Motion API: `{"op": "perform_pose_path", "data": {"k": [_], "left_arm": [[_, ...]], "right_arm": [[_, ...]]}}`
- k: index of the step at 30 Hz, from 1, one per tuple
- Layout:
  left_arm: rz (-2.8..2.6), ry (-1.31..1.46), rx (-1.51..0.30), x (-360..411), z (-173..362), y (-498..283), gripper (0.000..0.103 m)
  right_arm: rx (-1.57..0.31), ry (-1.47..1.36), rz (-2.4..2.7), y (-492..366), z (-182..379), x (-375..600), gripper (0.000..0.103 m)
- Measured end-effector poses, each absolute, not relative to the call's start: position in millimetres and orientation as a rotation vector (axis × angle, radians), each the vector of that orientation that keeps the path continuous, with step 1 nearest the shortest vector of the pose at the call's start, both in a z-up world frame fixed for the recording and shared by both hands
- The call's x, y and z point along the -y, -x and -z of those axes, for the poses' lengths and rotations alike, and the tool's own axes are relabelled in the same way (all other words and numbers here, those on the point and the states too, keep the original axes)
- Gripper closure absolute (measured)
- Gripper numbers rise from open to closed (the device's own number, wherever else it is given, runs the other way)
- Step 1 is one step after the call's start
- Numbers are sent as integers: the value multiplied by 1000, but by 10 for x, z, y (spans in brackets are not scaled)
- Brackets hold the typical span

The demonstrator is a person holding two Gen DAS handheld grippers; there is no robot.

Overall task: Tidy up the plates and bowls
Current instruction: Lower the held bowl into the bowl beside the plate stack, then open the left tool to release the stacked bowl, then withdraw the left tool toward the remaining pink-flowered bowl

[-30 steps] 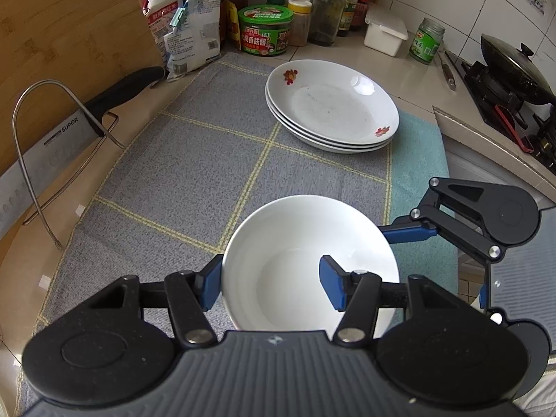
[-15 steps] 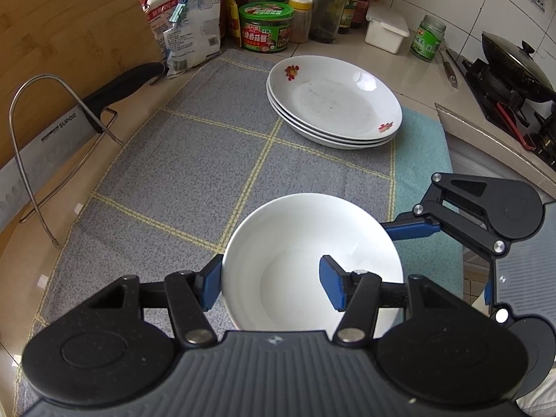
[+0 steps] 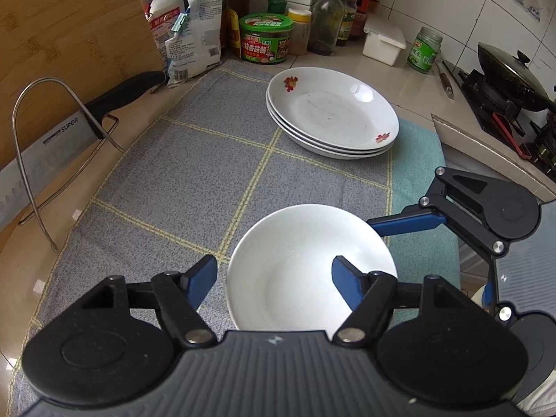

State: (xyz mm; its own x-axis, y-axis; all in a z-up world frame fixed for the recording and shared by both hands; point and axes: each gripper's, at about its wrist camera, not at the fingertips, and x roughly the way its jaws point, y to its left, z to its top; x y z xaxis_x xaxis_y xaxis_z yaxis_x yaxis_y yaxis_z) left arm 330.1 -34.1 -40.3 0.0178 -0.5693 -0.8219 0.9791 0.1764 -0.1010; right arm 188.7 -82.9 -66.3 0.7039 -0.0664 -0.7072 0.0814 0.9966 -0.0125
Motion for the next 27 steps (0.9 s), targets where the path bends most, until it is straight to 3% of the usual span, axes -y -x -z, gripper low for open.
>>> {"op": "perform_pose_path", "data": {"k": [12, 27], "left_arm": [[1229, -446, -810, -46, 229, -3345, 21], [1004, -241, -746, -730, 216, -3097, 21]], "right_arm": [[-727, -11, 20, -1737, 540, 725, 0], [-740, 62, -12, -1746, 517, 639, 0]]}}
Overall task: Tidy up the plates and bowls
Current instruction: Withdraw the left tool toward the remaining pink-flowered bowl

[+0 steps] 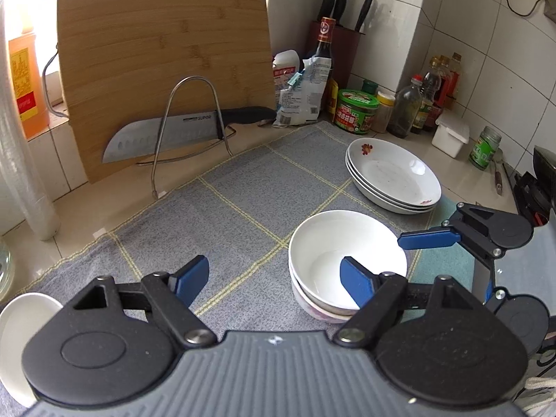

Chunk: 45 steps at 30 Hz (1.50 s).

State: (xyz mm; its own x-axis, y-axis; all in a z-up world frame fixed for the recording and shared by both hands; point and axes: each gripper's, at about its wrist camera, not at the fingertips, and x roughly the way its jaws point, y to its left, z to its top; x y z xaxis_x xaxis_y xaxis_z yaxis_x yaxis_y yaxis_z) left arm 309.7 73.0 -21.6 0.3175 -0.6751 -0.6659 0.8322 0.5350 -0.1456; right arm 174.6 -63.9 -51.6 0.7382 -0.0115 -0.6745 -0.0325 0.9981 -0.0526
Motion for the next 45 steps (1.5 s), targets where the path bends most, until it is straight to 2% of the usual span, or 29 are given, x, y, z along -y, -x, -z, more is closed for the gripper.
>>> {"op": "perform_pose_path", "data": {"k": [4, 12, 28, 37, 45], "left_arm": [[919, -187, -751, -905, 214, -3049, 16], [680, -150, -759, -1458, 197, -2910, 15], [557, -153, -762, -2781, 329, -3036, 15], [592, -186, -750, -3063, 346, -3267, 14], [637, -190, -748, -3000, 379, -3511, 14]], "right_arm": [[-715, 100, -87, -1777, 452, 572, 0], [-669, 148, -293, -2044, 376, 226, 0], [-770, 215, -326, -2358, 678, -951, 0], [-818, 217, -278, -2643, 943, -1280, 0], [-842, 203, -286, -2906, 1048, -1379, 0]]}}
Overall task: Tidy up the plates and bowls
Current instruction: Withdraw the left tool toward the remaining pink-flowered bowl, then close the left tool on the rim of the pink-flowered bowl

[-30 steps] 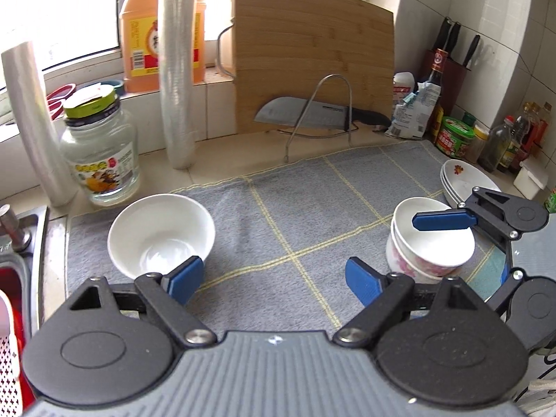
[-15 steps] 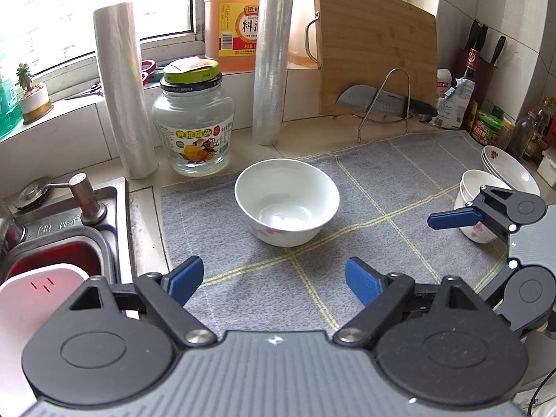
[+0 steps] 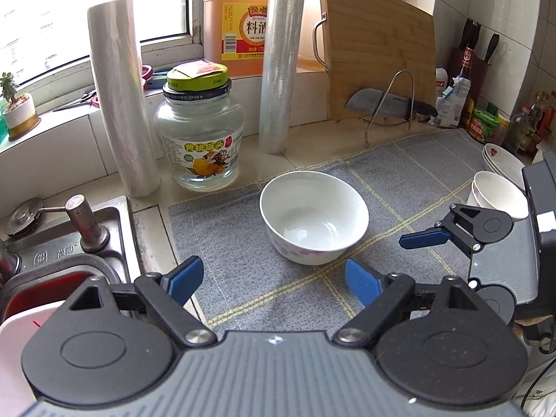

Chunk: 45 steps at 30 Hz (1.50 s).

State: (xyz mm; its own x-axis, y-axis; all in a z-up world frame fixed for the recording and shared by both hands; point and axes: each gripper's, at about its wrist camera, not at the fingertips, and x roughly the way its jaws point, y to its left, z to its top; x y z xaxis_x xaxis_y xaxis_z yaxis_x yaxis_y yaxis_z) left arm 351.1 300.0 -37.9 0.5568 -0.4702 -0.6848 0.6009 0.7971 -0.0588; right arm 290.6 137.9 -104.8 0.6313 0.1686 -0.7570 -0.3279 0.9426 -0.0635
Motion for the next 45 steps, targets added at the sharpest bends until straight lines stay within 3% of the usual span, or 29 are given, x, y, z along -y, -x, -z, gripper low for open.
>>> {"op": "perform_pose_path", "data": {"k": [10, 45], "left_arm": [[676, -214, -763, -2801, 434, -3769, 14], [815, -281, -805, -2444, 524, -4233, 14]], "right_arm": [[-887, 182, -323, -3246, 1214, -1402, 0], [-699, 159, -301, -3107, 1196, -1231, 0]]}}
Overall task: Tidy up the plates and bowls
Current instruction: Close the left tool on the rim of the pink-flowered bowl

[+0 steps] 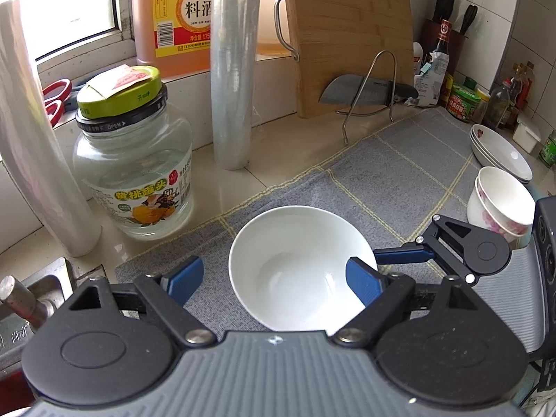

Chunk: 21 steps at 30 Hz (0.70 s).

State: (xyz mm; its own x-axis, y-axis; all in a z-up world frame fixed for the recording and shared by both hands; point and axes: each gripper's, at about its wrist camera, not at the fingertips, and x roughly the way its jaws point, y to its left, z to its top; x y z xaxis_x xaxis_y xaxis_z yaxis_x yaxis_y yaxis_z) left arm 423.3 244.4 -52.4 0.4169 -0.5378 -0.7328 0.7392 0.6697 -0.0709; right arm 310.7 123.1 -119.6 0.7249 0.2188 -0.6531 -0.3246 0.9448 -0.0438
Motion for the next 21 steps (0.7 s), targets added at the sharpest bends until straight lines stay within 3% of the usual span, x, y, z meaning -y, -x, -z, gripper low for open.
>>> {"op": "perform_pose_path", "data": {"k": [13, 21], "left_arm": [[889, -366, -909, -2219, 631, -4488, 15], [910, -344, -978, -2165, 680, -4666, 31]], "right_arm": [[-653, 187, -327, -3351, 1161, -1278, 0], [-643, 160, -334, -3427, 1134, -1227, 4]]}}
